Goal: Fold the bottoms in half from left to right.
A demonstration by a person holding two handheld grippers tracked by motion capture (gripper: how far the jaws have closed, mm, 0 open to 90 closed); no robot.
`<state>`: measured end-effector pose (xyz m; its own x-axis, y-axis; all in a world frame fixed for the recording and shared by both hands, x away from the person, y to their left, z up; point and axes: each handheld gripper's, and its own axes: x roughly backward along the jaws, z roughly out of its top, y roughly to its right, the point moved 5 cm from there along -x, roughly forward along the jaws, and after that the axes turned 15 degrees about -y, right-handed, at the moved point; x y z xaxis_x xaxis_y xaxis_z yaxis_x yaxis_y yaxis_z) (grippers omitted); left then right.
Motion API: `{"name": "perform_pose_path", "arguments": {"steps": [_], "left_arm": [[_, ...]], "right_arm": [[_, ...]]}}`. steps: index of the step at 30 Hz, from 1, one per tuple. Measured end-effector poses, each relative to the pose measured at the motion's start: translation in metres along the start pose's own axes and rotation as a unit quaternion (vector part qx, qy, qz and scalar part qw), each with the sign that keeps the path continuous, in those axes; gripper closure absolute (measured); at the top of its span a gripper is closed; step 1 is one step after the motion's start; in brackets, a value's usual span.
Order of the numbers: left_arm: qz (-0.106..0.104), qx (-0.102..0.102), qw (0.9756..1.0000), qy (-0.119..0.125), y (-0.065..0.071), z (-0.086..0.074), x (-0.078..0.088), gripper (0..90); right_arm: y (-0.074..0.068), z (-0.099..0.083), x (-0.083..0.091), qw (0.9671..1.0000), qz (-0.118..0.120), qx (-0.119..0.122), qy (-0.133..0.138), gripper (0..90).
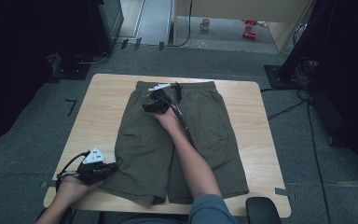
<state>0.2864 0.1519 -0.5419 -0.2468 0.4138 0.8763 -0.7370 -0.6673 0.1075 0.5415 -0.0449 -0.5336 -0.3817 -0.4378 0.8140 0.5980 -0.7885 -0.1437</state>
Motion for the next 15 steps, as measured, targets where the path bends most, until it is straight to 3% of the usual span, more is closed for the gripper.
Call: {"name": "perform_pose_path", "arguments": {"steps": [11,15], "left_arm": [[-0.004,-0.005,1.0000,0.001,0.001,0.000,0.000,82.4],[-0.005,-0.001,1.0000,0.000,0.000,0.001,0.000,82.9]], "right_arm": [[-0.016,0.023,-0.024,0.9993,-0.030,0.005,0.023,34.2],[-0.026,0.032,-0.035,0.9998,-0.018,-0.006,0.000,27.8]]}}
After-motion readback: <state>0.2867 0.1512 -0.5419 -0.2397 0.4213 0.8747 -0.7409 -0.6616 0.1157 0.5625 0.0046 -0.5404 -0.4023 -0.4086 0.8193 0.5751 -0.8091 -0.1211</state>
